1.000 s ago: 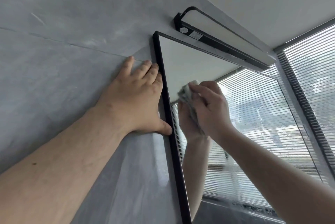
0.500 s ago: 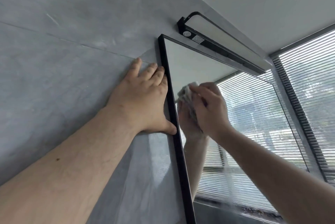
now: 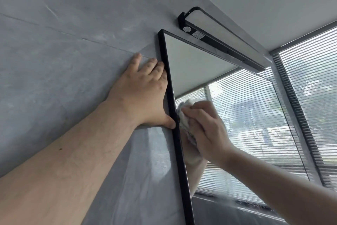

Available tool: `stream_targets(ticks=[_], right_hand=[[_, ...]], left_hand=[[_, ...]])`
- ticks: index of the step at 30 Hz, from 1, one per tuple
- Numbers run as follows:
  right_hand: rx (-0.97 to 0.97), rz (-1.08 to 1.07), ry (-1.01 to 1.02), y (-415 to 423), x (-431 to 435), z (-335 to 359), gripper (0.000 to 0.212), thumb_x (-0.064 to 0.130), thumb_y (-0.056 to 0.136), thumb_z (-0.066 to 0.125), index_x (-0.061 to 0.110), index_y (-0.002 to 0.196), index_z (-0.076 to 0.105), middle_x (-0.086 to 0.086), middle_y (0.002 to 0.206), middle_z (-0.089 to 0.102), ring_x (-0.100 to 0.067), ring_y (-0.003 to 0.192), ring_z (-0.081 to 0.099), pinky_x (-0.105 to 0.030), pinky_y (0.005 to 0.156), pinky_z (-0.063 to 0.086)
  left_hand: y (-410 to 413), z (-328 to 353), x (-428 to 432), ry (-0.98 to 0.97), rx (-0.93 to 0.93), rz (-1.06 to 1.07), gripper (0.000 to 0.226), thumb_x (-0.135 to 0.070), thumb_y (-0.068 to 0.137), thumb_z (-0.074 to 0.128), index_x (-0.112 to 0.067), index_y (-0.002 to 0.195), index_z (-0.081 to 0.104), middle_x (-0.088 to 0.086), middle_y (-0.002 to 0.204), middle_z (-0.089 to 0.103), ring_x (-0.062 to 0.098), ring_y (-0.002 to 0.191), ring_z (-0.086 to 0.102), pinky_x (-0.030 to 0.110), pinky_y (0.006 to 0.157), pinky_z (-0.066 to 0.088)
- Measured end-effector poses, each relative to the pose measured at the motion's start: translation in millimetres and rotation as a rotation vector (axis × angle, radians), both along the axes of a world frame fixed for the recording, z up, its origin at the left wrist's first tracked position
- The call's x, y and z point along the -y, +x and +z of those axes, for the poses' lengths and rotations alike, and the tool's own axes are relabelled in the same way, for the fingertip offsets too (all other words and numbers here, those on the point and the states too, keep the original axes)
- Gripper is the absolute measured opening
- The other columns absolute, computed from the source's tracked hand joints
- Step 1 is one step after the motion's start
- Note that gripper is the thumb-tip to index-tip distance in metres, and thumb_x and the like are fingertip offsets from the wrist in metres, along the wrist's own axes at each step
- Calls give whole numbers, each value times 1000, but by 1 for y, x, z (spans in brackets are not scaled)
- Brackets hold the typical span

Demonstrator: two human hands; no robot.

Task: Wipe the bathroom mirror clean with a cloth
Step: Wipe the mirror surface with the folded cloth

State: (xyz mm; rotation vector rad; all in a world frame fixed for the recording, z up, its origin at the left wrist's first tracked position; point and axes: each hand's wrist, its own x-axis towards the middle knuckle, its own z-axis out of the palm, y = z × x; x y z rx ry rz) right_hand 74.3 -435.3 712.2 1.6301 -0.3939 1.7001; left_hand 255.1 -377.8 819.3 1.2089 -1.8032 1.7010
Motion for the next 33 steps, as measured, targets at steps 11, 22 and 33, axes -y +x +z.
stream_targets(ticks=[11, 22, 33], right_hand=[[-244, -118, -98, -13, 8, -107, 21, 20, 95, 58, 20, 116, 62, 2, 106, 53, -14, 80, 60, -32, 69, 54], [188, 9, 62, 8, 2, 62, 21, 16, 93, 55, 13, 104, 73, 6, 99, 51, 11, 86, 51, -6, 71, 38], [-127, -2, 44, -4, 2, -112, 24, 19, 101, 46, 14, 119, 62, -4, 109, 52, -21, 94, 59, -43, 74, 52]], left_hand=[[-1, 0, 1, -7, 7, 22, 137, -101, 55, 28, -10, 156, 12, 10, 166, 5, 24, 153, -1, 56, 120, -1], [-1, -1, -1, 9, -16, -7, 139, -100, 51, 31, -11, 156, 11, 7, 166, 7, 20, 153, 0, 53, 122, -3], [0, 1, -1, -19, 9, 2, 141, -102, 49, 27, -9, 155, 15, 8, 165, 12, 23, 153, 5, 54, 121, 1]])
